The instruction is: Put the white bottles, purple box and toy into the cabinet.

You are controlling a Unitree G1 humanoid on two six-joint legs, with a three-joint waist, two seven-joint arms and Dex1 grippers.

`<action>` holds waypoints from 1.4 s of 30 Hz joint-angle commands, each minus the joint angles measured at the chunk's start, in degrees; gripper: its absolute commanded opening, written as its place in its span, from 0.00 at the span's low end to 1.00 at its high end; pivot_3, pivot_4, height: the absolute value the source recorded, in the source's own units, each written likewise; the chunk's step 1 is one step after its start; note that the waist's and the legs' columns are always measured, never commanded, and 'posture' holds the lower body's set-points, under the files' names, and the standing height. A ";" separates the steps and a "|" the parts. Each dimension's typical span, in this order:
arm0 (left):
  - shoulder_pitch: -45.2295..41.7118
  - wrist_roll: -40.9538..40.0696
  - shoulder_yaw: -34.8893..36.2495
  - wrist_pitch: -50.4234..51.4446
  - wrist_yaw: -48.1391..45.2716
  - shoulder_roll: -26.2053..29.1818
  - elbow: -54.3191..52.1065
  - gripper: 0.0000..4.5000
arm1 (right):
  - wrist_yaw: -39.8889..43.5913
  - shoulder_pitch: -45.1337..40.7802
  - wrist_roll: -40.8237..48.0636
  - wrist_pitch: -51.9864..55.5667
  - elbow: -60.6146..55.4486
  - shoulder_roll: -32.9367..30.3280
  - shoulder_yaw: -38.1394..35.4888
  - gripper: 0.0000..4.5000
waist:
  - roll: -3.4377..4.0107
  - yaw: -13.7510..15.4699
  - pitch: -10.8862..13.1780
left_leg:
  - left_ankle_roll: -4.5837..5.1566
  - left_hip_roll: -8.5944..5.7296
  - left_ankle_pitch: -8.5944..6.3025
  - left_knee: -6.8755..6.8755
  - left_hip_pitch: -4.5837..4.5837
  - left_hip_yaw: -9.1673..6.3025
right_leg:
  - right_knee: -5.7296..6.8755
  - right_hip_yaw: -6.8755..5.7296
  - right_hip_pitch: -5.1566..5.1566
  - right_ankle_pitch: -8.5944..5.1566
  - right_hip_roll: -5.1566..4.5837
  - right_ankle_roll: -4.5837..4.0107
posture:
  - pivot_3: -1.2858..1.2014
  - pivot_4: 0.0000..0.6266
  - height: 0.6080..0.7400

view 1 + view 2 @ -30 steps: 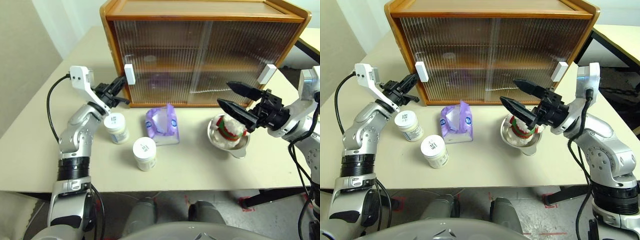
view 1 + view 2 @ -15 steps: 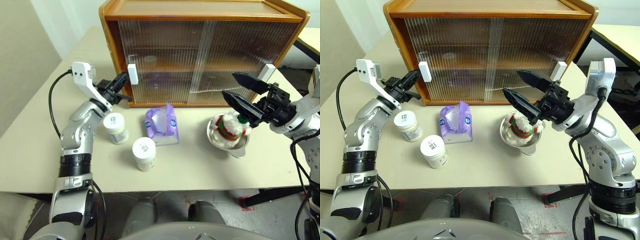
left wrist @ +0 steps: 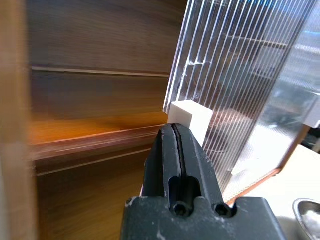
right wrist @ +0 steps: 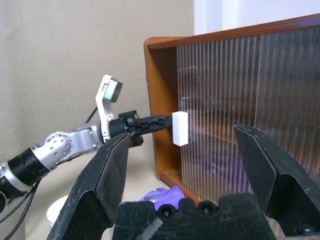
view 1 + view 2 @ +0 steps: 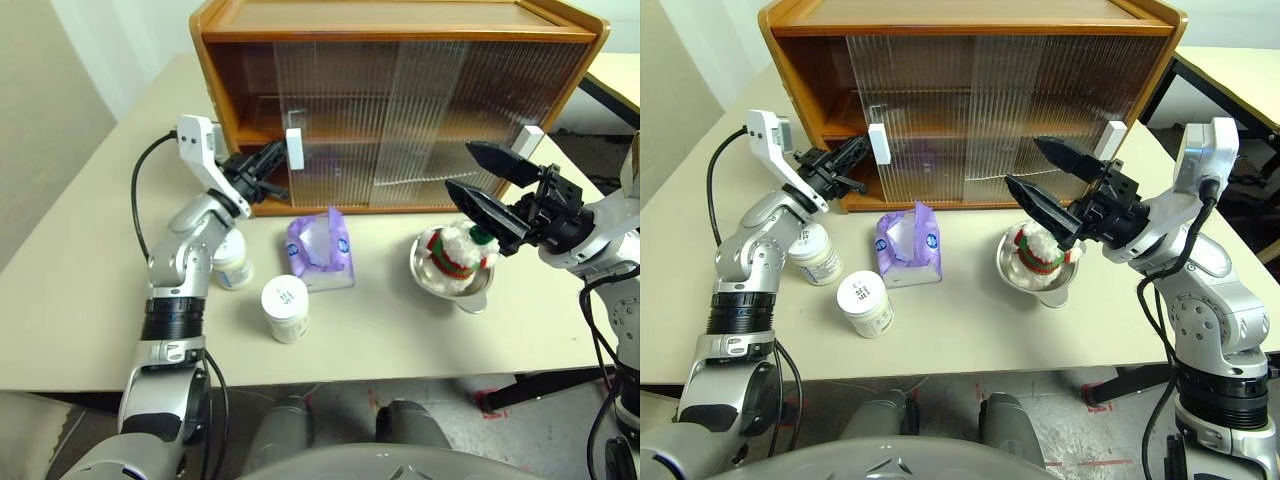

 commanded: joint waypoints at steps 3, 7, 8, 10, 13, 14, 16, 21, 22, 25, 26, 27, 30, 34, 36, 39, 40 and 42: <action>-1.48 0.74 -2.08 0.68 -1.03 -1.71 0.76 0.00 | -0.38 0.79 -0.05 -0.93 -1.12 -0.14 -0.67 1.00 | 0.00 -0.02 0.00 | 0.01 0.00 0.00 0.00 0.00 0.00 | 0.00 0.00 0.00 0.00 0.01 0.00 | 0.50 0.00 1.00; -1.88 1.19 -2.75 0.45 -1.19 -2.67 1.35 0.00 | -0.64 1.08 -0.02 -0.96 -1.40 -0.13 -0.65 1.00 | 0.00 -0.09 0.00 | 0.01 -0.01 0.01 0.02 0.00 0.01 | 0.00 0.02 0.00 0.01 0.01 0.02 | 0.49 0.00 1.00; -2.02 1.30 -2.90 0.35 -1.27 -2.80 1.56 0.00 | -0.69 1.12 0.02 -0.97 -1.46 -0.14 -0.65 1.00 | 0.00 -0.10 0.00 | 0.01 -0.01 0.01 0.02 0.00 0.01 | 0.00 0.03 0.00 0.01 0.01 0.02 | 0.49 0.00 1.00; -2.42 1.59 -3.44 0.17 -1.58 -2.96 1.84 0.00 | -0.73 1.20 0.05 -1.01 -1.50 -0.16 -0.70 1.00 | 0.00 -0.12 0.00 | 0.02 0.00 0.01 0.02 0.00 0.01 | 0.00 0.03 0.00 0.01 0.03 0.02 | 0.49 0.00 1.00; -2.85 1.64 -3.87 0.33 -1.72 -3.51 1.97 0.00 | -0.76 1.31 0.08 -1.06 -1.56 -0.17 -0.78 1.00 | 0.00 -0.23 0.00 | 0.02 0.00 0.01 0.04 0.00 0.01 | 0.00 0.04 0.00 0.01 0.05 0.02 | 0.49 0.00 1.00; -2.94 1.72 -4.00 0.31 -1.79 -3.69 2.11 0.00 | -0.77 1.35 0.08 -1.08 -1.58 -0.18 -0.81 1.00 | 0.00 -0.24 0.00 | 0.02 0.00 0.01 0.05 0.00 0.01 | 0.00 0.04 0.00 0.01 0.05 0.02 | 0.49 0.00 1.00; -3.25 2.02 -4.39 0.01 -2.02 -4.05 2.77 0.00 | -0.80 1.46 0.05 -1.14 -1.62 -0.18 -0.86 1.00 | 0.00 -0.24 0.00 | 0.03 0.00 0.02 0.07 0.00 0.01 | 0.00 0.04 0.02 0.02 0.05 0.02 | 0.49 0.00 1.00; -4.90 2.78 -5.19 -1.00 -2.55 -5.34 5.18 0.00 | -0.88 1.87 0.13 -1.25 -1.73 -0.29 -1.22 1.00 | 0.00 -0.34 0.00 | 0.04 0.00 0.02 0.18 -0.04 0.01 | 0.00 0.06 0.03 0.04 0.08 0.06 | 0.48 0.00 1.00; -5.26 2.89 -5.35 -1.20 -2.72 -5.59 5.60 0.00 | -0.90 1.93 0.11 -1.29 -1.75 -0.31 -1.25 1.00 | 0.00 -0.44 0.00 | 0.04 0.00 0.02 0.21 -0.04 0.01 | 0.00 0.07 0.04 0.04 0.08 0.07 | 0.48 0.00 1.00; -6.34 3.32 -5.84 -1.84 -3.15 -6.54 7.02 0.00 | -1.03 2.20 0.17 -1.42 -1.88 -0.38 -1.36 1.00 | 0.00 -0.73 0.00 | 0.04 0.02 0.02 0.31 -0.09 0.00 | 0.00 0.09 0.04 0.05 0.13 0.08 | 0.48 0.00 1.00; -6.70 3.51 -5.94 -2.05 -3.33 -6.86 7.51 0.00 | -1.06 2.31 0.18 -1.45 -1.93 -0.39 -1.39 1.00 | 0.00 -0.93 0.00 | 0.04 0.04 0.02 0.36 -0.11 0.00 | 0.00 0.10 0.04 0.06 0.16 0.10 | 0.48 0.00 1.00; -7.01 3.66 -6.02 -2.25 -3.53 -7.11 7.95 0.00 | -1.09 2.39 0.16 -1.47 -1.98 -0.38 -1.41 1.00 | 0.00 -1.20 0.00 | 0.04 0.05 0.02 0.39 -0.11 -0.01 | 0.00 0.11 0.05 0.07 0.17 0.11 | 0.48 0.00 1.00; -7.61 3.95 -6.18 -2.65 -4.04 -7.61 8.90 0.00 | -1.30 2.59 0.16 -1.53 -2.24 -0.30 -1.42 1.00 | 0.00 -1.57 0.00 | 0.03 0.09 0.01 0.45 -0.11 0.00 | 0.00 0.22 0.06 0.12 0.26 0.15 | 0.48 0.00 1.00; -8.23 4.39 -6.52 -3.49 -4.44 -8.32 10.41 0.00 | -1.61 2.91 0.07 -1.71 -2.59 -0.22 -1.43 1.00 | 0.01 -1.87 0.00 | 0.00 0.22 0.00 0.56 -0.11 0.03 | 0.00 0.33 0.07 0.18 0.46 0.16 | 0.48 0.00 1.00; -8.61 4.53 -6.59 -3.77 -4.63 -8.68 11.04 0.00 | -1.81 2.94 0.07 -1.82 -2.66 -0.21 -1.42 1.00 | 0.00 -2.31 0.00 | -0.11 0.30 -0.07 0.60 -0.11 0.05 | 0.00 0.39 0.06 0.19 0.57 0.18 | 0.47 0.00 1.00; -8.87 4.75 -6.59 -4.09 -4.84 -8.90 11.61 0.00 | -1.98 2.99 0.11 -1.92 -2.71 -0.27 -1.36 1.00 | 0.01 -2.85 -0.01 | -0.16 0.32 -0.09 0.62 -0.11 0.06 | 0.00 0.42 0.06 0.21 0.59 0.22 | 0.47 0.00 1.00; -9.24 4.88 -6.63 -4.43 -5.01 -9.04 12.30 0.00 | -2.04 2.99 0.02 -1.98 -2.70 -0.25 -1.31 1.00 | 0.01 -2.91 -0.01 | -0.16 0.32 -0.09 0.63 -0.10 0.07 | 0.00 0.45 0.06 0.23 0.60 0.24 | 0.47 0.00 1.00; -9.98 5.09 -6.66 -5.00 -5.28 -9.30 13.48 0.00 | -2.13 2.96 -0.10 -2.09 -2.65 -0.24 -1.27 1.00 | 0.01 -3.10 0.00 | -0.15 0.32 -0.09 0.64 -0.10 0.11 | -0.01 0.52 0.06 0.26 0.61 0.29 | 0.47 0.00 1.00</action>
